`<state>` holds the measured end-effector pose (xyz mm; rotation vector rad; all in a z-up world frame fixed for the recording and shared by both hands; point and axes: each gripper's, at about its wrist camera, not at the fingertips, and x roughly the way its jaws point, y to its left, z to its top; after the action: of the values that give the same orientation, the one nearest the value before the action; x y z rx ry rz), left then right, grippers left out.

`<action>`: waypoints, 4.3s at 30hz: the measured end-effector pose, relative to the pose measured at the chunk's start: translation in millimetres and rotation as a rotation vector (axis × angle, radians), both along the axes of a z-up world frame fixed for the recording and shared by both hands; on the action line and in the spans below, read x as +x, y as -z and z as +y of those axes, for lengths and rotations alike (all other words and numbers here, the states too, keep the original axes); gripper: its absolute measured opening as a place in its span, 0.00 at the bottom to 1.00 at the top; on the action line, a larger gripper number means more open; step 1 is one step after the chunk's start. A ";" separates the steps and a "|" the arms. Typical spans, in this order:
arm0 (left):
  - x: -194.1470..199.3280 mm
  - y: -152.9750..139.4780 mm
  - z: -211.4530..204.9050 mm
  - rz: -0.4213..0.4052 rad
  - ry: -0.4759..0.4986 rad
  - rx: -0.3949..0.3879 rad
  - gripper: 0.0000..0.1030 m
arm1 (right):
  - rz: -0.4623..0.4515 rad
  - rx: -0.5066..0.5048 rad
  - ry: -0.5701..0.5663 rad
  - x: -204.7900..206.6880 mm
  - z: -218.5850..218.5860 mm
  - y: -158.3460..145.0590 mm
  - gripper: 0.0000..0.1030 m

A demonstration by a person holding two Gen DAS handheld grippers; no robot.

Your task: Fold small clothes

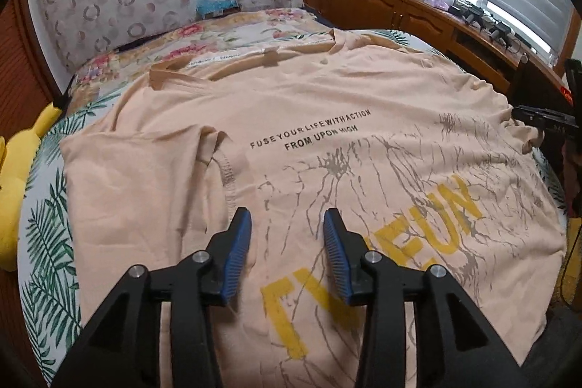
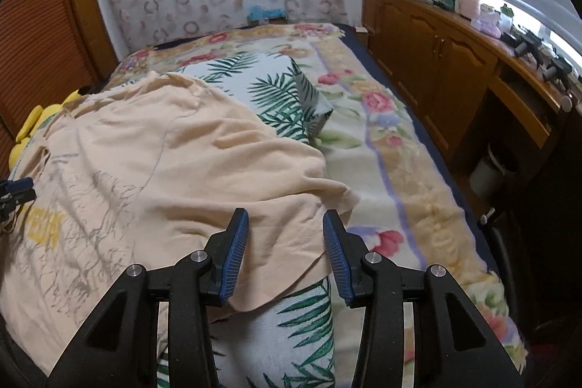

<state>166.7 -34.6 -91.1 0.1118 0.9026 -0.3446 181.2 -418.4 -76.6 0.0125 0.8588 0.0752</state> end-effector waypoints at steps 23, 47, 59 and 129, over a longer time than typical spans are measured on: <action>-1.6 3.1 -10.6 -0.024 0.039 0.014 0.66 | 0.014 -0.129 -0.058 -1.6 15.1 12.1 0.06; -13.9 -19.0 13.7 -0.068 -0.063 -0.038 0.66 | -0.158 0.074 -0.367 9.9 124.7 -50.6 0.01; -26.4 -35.7 35.0 -0.111 -0.118 -0.067 0.66 | -0.085 0.102 -0.489 8.7 179.7 -28.2 0.05; -108.3 -16.8 49.9 -0.160 -0.154 -0.105 0.66 | -0.032 0.042 -0.474 -61.1 167.2 -6.4 0.31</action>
<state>58.4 15.3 -74.4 -0.0273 0.7287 -0.2353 120.1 -251.1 -70.1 -0.1534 0.8145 0.5362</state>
